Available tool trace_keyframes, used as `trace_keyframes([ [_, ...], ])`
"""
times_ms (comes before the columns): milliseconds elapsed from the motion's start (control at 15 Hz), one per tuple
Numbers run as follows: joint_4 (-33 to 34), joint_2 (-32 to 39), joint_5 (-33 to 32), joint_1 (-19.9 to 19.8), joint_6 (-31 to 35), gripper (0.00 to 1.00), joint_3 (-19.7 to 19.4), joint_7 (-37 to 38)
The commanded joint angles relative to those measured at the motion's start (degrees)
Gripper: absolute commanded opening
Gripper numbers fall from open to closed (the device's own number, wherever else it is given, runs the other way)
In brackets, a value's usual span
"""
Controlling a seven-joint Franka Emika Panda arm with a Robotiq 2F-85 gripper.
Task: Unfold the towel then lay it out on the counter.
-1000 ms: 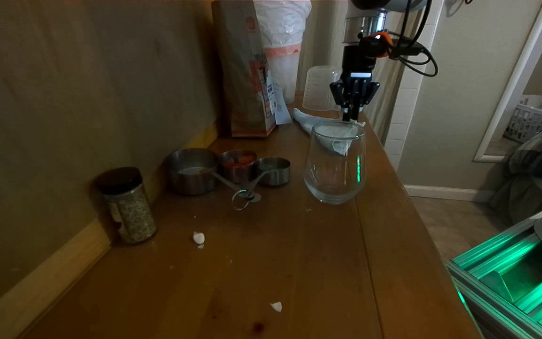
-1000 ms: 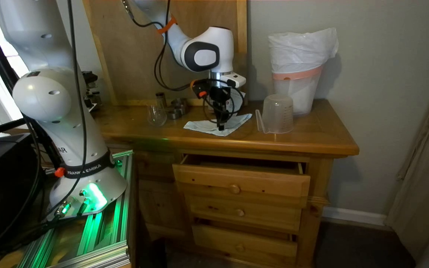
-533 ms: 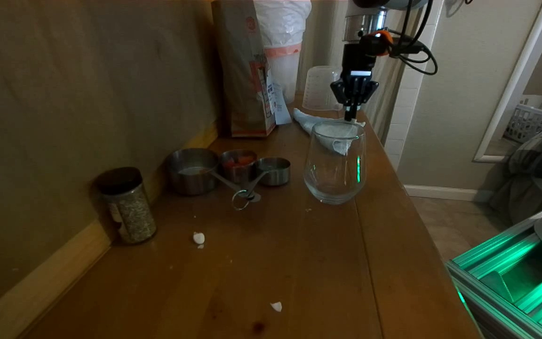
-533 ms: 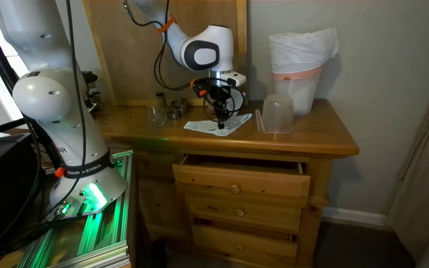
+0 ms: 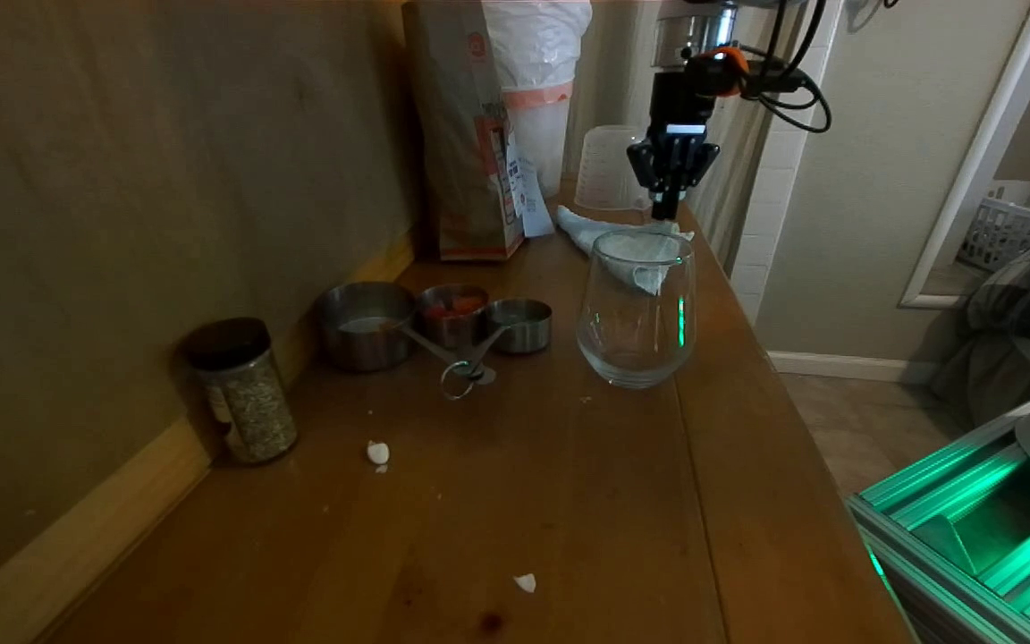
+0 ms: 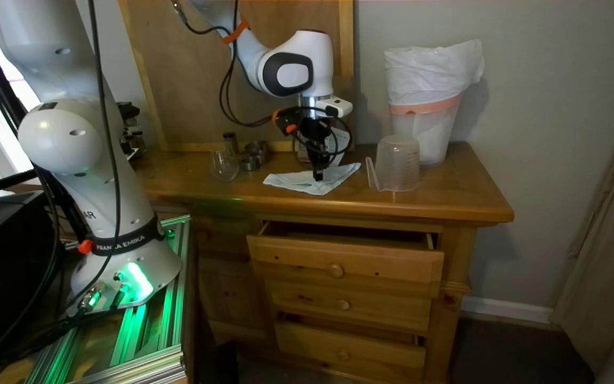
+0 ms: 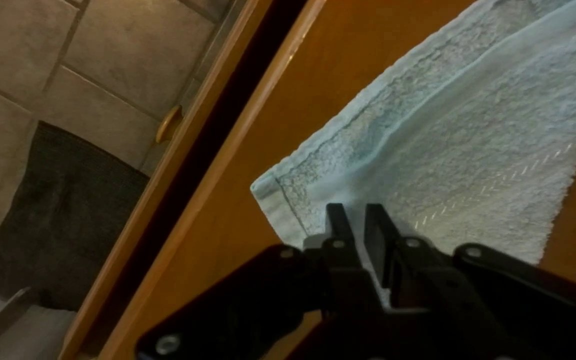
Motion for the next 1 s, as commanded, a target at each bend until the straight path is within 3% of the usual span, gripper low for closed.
trace_keyframes([
  [0,-1.2,-2.3,-1.8,-0.1,-0.3,0.08,-0.2,0.0],
  [133,-1.3,-3.0,-1.7,0.0,-0.8,0.0,0.0,0.0],
  [267,-1.3,-3.1,-3.2,0.0,-0.9,0.03,0.0,0.4],
  [333,-1.4,-3.0,-4.0,-0.1,-0.9,0.26,-0.1,0.8],
  [533,-1.7,-2.2,-4.4,0.0,-0.8,0.4,0.0,0.6],
  [867,-2.7,-1.5,-3.8,0.5,-0.7,0.76,0.6,0.3],
  [933,-2.9,-1.5,-3.7,0.6,-0.6,0.54,0.7,0.3],
])
